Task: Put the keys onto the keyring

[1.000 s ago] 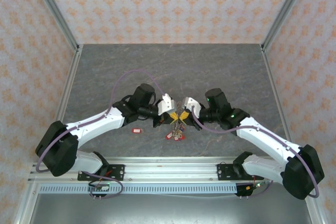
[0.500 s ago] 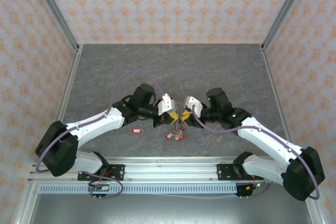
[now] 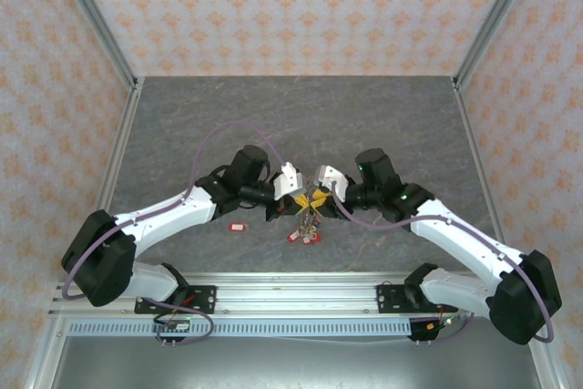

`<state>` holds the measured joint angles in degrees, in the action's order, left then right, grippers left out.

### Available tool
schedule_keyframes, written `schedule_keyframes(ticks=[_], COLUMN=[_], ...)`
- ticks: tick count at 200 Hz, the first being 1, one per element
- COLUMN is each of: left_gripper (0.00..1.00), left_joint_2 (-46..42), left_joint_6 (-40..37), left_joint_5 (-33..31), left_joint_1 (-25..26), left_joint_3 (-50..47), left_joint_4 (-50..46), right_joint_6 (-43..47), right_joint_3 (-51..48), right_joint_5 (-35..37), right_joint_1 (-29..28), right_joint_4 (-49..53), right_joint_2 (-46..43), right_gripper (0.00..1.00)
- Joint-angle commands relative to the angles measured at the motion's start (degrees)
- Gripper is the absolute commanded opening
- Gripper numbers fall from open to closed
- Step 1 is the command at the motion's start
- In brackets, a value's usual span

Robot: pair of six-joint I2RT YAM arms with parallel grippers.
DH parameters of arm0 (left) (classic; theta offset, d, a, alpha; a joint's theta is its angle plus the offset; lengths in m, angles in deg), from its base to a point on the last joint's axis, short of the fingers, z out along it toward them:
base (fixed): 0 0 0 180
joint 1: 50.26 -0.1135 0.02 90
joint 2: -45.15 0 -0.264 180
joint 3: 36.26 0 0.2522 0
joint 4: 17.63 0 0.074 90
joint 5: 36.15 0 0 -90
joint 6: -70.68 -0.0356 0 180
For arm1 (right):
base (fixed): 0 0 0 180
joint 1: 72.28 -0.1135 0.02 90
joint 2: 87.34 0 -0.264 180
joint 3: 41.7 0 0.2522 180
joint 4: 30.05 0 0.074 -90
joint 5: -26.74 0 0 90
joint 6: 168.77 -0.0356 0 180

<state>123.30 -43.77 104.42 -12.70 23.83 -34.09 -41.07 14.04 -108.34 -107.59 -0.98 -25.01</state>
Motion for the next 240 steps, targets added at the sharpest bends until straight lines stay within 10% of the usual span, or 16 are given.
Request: schedule_keyframes(ticks=[1,130,240], left_gripper=[0.0,0.07,0.12], left_joint_2=[-2.4,-2.9,-2.4], left_joint_6=[-0.1,-1.6,-3.5], left_joint_5=[1.8,0.0,-1.1], left_joint_1=[0.3,0.3,0.5], left_joint_3=[1.1,0.9,2.9], left_joint_4=[2.5,0.7,-2.4], right_joint_6=[1.6,2.1,7.7], right_joint_3=[1.7,4.1,14.5], right_joint_5=[-2.0,-2.8,1.7], right_joint_1=[-0.3,-0.3,-3.4], right_joint_4=[-2.4,0.7,15.5], right_joint_2=[0.6,2.5,6.1], right_gripper=[0.25,0.02,0.03])
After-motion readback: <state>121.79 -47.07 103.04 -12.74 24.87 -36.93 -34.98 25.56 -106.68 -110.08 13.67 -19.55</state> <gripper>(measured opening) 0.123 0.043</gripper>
